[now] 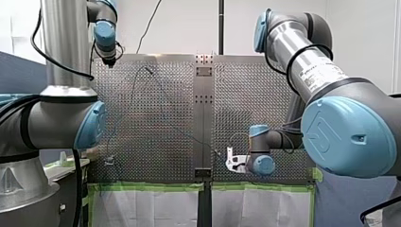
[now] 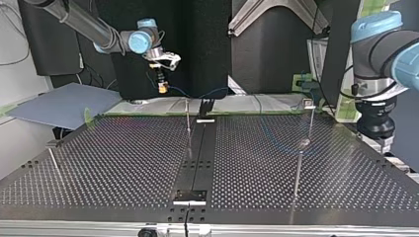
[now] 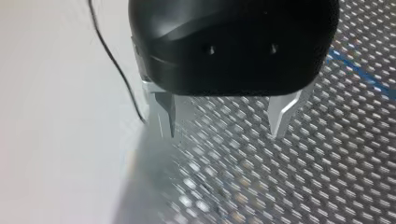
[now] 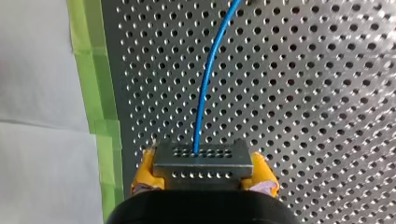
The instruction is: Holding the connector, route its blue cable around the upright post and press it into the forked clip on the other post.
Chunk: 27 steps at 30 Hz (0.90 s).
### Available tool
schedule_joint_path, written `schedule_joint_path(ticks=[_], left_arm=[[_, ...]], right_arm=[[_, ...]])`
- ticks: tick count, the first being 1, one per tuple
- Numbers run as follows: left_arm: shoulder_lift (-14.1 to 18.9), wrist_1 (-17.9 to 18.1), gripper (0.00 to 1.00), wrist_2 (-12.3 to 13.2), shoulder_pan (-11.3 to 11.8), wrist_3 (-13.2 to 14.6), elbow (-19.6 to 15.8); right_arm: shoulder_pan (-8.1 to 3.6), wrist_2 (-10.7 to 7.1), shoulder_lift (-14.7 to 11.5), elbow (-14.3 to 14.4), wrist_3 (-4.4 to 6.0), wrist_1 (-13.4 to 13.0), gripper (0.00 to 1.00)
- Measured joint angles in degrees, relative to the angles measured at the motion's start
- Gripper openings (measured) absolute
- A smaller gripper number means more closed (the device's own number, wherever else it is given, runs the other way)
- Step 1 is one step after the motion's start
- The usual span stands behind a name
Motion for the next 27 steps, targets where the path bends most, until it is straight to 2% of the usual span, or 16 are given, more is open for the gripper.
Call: schedule_joint_path(ticks=[7,15,23,27], left_arm=[[0.42,-0.09,0.98,3.38,-1.03,3.87,2.46],[0.15,-0.25,0.98,7.4,-2.08,7.8,2.7],[0.13,-2.82,0.98,11.66,-4.17,8.73,2.72],[0.19,-4.59,0.98,11.96,-5.21,8.78,2.72]], right_arm=[[-1.28,-0.05,0.01,-0.6,-0.06,2.07,0.0],[-1.59,-0.16,0.05,-0.63,-0.61,2.31,0.0],[-1.3,-0.17,0.05,-0.61,-0.81,2.32,0.0],[-1.28,-0.18,0.05,-0.62,-0.85,2.37,0.0]])
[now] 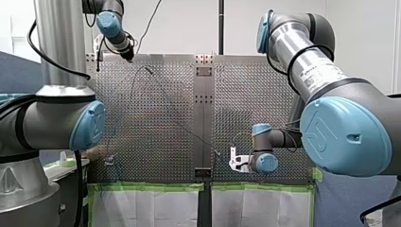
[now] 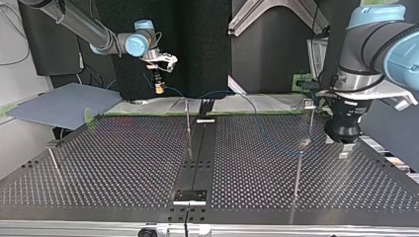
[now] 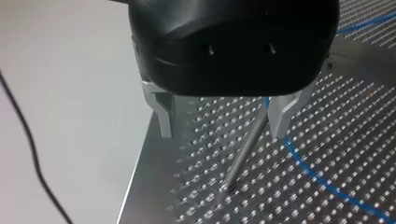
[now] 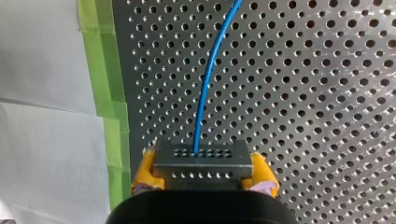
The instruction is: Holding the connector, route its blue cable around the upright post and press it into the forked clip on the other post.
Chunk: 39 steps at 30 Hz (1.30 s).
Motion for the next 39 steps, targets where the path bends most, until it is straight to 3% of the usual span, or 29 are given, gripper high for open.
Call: schedule_joint_path(ticks=[16,31,39], left_arm=[[0.3,-1.86,0.98,-1.52,-1.92,-1.05,0.0],[0.33,-1.78,0.98,-1.69,-2.94,-5.0,-0.01],[0.01,1.27,0.98,-1.58,-2.96,-7.12,-0.47]], right_arm=[[0.11,-0.03,0.0,-0.02,0.02,-0.06,0.0],[0.29,-0.06,0.0,0.01,0.02,0.08,0.0],[0.34,-0.06,-0.01,0.01,0.02,0.12,0.0]])
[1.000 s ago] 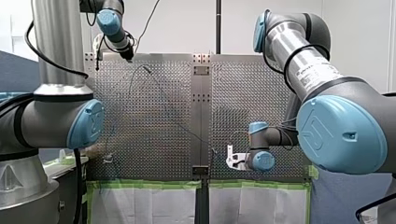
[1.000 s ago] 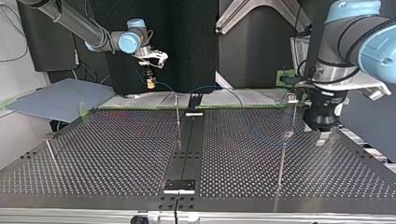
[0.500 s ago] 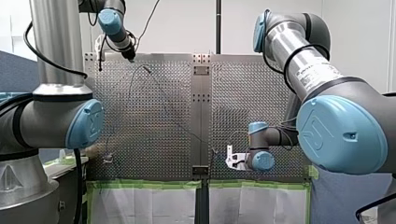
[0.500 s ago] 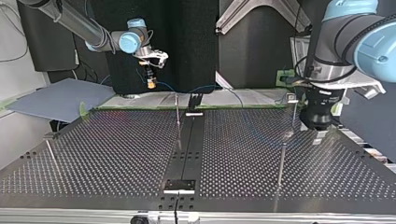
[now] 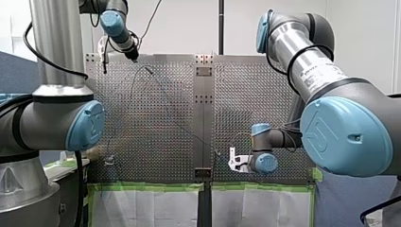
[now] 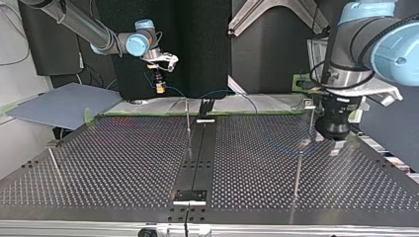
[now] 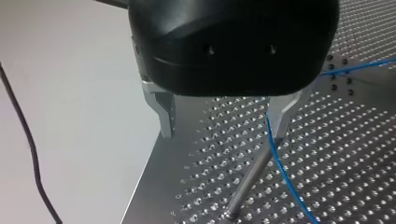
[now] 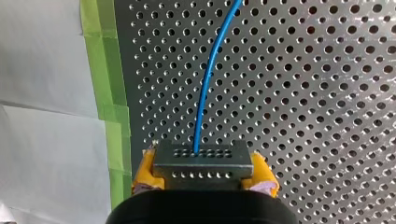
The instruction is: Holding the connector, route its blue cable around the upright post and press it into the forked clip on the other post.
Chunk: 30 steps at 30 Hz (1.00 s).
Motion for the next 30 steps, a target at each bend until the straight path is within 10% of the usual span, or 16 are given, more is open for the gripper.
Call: schedule_joint_path(ticks=[14,30], left_arm=[[-4.59,6.21,0.98,4.2,-0.48,-4.56,-2.23],[-5.51,11.17,0.98,1.22,0.29,-9.76,-2.26]], right_arm=[[0.35,-0.08,0.01,-0.02,-0.14,0.17,0.0],[0.38,-0.09,0.0,-0.02,-0.17,0.03,0.0]])
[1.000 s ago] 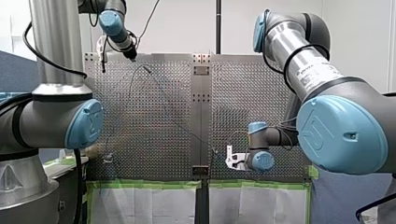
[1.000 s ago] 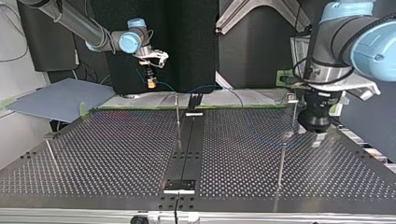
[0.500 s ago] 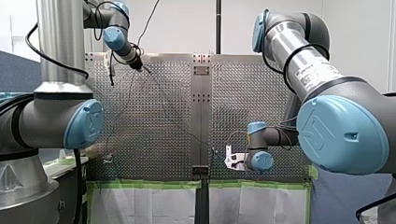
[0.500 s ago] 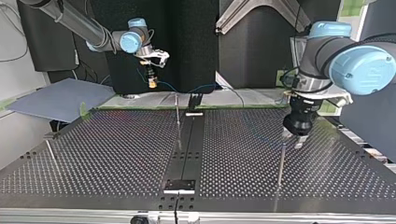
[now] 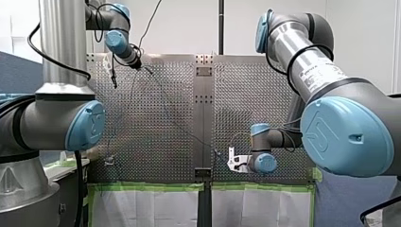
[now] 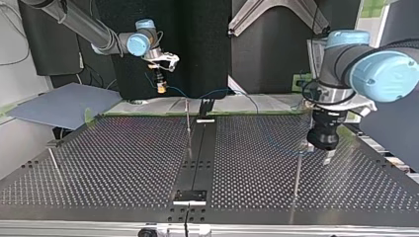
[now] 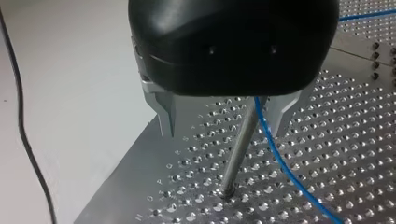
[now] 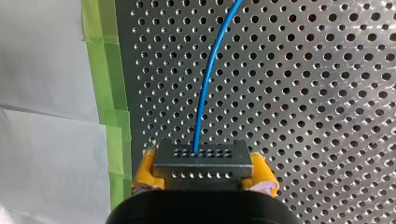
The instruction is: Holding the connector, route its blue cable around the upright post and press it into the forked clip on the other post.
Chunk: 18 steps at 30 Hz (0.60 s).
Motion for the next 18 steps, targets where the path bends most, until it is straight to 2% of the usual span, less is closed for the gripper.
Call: schedule_joint_path(ticks=[7,18], left_arm=[[-2.76,1.48,0.98,0.72,-0.25,-0.42,-0.97],[-3.23,4.88,0.98,-0.04,1.16,-1.72,-1.3]], right_arm=[[0.0,0.0,0.0,0.01,0.0,0.12,0.0],[0.0,0.0,0.0,0.0,-0.01,0.18,0.0]])
